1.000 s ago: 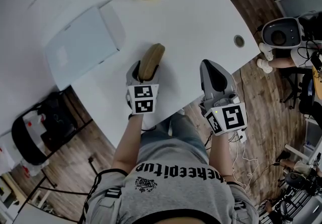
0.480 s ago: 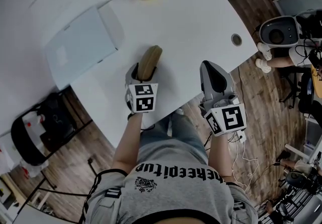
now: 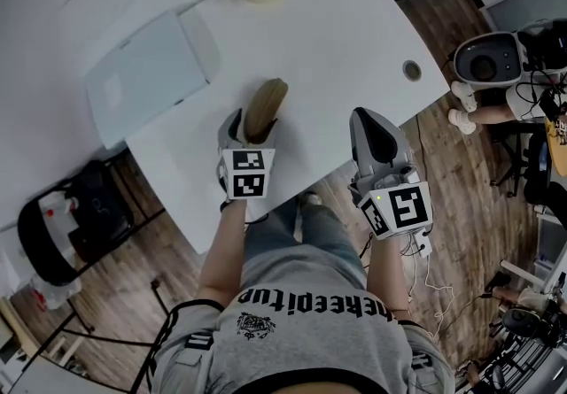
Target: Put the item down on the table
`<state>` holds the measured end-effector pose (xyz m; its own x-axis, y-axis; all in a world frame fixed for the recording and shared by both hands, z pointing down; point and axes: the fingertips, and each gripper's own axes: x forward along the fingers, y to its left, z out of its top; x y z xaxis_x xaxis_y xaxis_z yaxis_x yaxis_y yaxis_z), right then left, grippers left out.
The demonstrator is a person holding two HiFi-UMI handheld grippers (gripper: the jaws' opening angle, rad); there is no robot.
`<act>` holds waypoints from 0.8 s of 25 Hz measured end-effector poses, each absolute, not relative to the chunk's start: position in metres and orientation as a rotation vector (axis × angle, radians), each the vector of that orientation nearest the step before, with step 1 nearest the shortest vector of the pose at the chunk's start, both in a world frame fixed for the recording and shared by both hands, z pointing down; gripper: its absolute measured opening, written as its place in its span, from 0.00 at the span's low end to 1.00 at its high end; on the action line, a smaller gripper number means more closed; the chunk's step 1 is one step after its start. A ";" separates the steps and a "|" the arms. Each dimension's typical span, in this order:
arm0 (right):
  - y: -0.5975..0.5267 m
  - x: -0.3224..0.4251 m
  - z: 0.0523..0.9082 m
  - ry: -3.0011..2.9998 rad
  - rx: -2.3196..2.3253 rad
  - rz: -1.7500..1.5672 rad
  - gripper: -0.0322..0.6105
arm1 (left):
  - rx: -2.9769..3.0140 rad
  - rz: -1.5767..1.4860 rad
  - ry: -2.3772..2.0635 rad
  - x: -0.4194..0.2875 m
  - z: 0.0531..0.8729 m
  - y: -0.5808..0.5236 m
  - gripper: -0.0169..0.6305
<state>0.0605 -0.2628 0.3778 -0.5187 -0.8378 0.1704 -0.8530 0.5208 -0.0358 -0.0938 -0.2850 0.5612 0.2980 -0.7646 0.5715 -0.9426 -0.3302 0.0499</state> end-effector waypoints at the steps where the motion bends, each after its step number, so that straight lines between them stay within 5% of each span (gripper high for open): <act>1: -0.261 0.059 0.376 -2.629 1.459 0.169 0.05 | 2.198 0.637 -1.533 -0.094 0.558 -0.282 0.57; 7: -0.251 0.054 0.367 -2.671 1.409 0.139 0.05 | 2.210 0.546 -1.591 -0.096 0.531 -0.264 0.50; 17: -0.234 0.048 0.358 -2.734 1.328 0.109 0.05 | 2.190 0.444 -1.768 -0.111 0.487 -0.237 0.07; 20: -0.230 0.047 0.357 -2.750 1.304 0.107 0.05 | 2.189 0.394 -1.800 -0.114 0.471 -0.230 0.05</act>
<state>0.0469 -0.2302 0.3570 -0.6293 -0.7683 0.1170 -0.7751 0.6315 -0.0222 -0.1145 -0.2297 0.4708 0.1866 -0.9057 0.3806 -0.9819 -0.1847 0.0418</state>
